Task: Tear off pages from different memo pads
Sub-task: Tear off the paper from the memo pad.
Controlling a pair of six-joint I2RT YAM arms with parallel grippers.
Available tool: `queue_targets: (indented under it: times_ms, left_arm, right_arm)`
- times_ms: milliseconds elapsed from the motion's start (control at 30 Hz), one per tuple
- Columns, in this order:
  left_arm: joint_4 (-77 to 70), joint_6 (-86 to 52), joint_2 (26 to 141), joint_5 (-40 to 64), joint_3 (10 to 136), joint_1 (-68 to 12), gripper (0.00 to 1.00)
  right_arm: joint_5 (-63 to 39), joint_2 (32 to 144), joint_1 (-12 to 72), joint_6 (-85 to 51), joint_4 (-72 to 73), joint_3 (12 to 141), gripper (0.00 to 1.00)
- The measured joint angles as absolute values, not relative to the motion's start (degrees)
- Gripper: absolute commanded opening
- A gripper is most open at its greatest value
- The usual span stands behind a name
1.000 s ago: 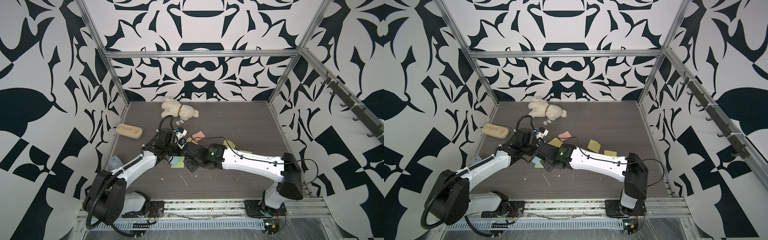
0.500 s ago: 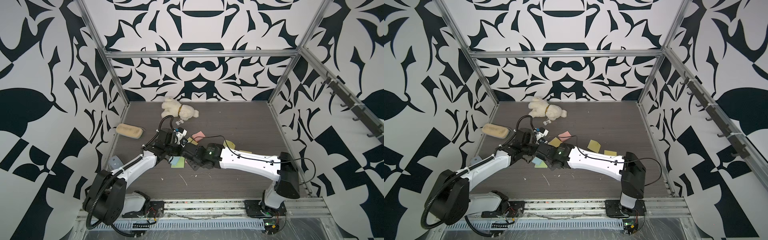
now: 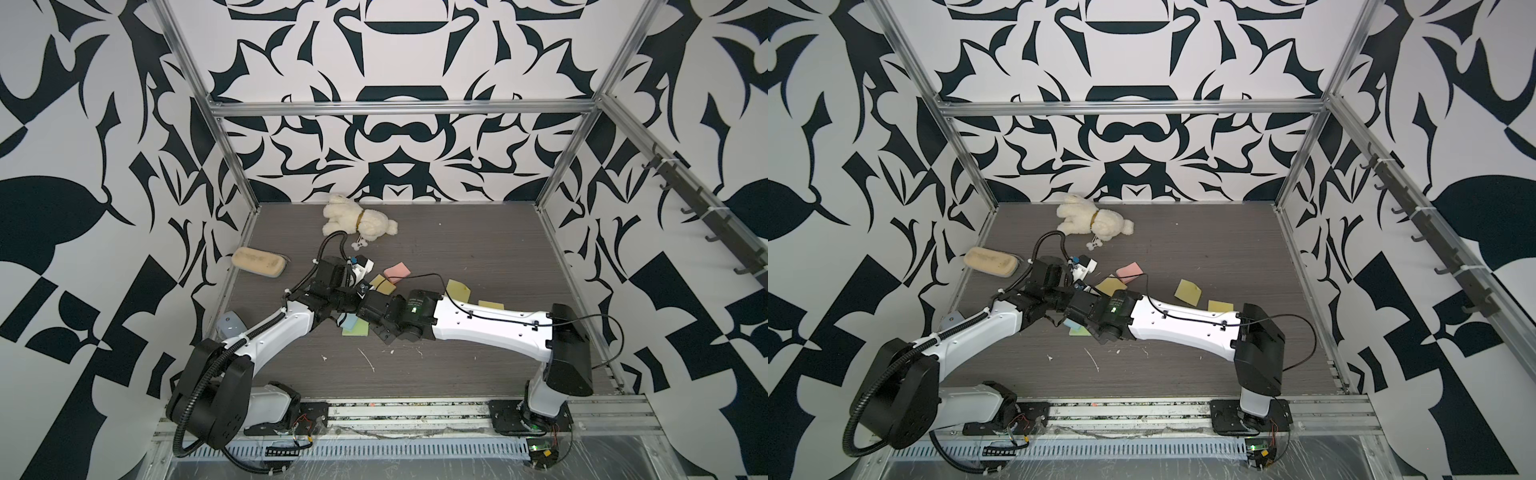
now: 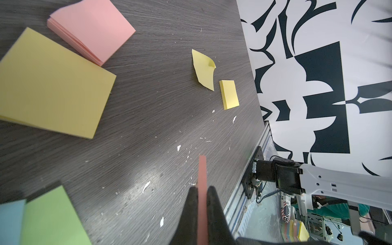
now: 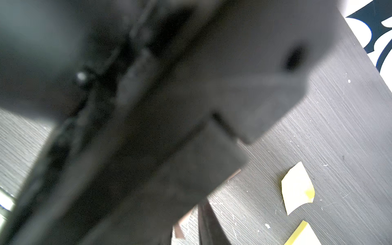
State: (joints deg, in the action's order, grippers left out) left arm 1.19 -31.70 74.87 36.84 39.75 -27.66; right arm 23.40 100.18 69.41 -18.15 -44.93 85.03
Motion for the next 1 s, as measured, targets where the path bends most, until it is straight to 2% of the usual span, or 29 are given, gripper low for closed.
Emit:
queue_targets:
  times_ms: [133, 300, 367, 567, 667, 867, 1000]
  left_arm:
    - [1.1, -31.8, 74.9, 37.1, 39.8, -27.7, 0.0]
    - [1.1, -32.1, 75.5, 37.4, 40.6, -27.7, 0.0]
    - [1.1, -32.2, 75.5, 37.4, 40.9, -27.7, 0.0]
    - [1.0, -32.8, 75.5, 37.6, 40.9, -27.7, 0.0]
    - [0.6, -33.2, 75.5, 37.9, 40.9, -27.7, 0.0]
    - [0.2, -33.7, 75.5, 38.6, 41.0, -27.7, 0.0]
    - [0.0, -34.0, 75.5, 38.6, 41.0, -27.6, 0.0]
  right_arm:
    - [25.3, 100.2, 69.6, -17.6, -45.1, 85.1, 0.02]
    - [26.6, 100.2, 69.8, -17.2, -45.2, 85.1, 0.0]
    - [26.6, 100.2, 69.8, -17.0, -45.2, 85.1, 0.03]
    - [24.6, 100.2, 69.8, -16.3, -44.4, 85.1, 0.22]
    - [23.6, 100.2, 69.8, -16.3, -43.9, 85.0, 0.24]
    - [24.1, 100.2, 69.8, -16.6, -43.4, 85.0, 0.05]
    - [26.0, 100.2, 69.8, -16.5, -43.5, 85.0, 0.0]
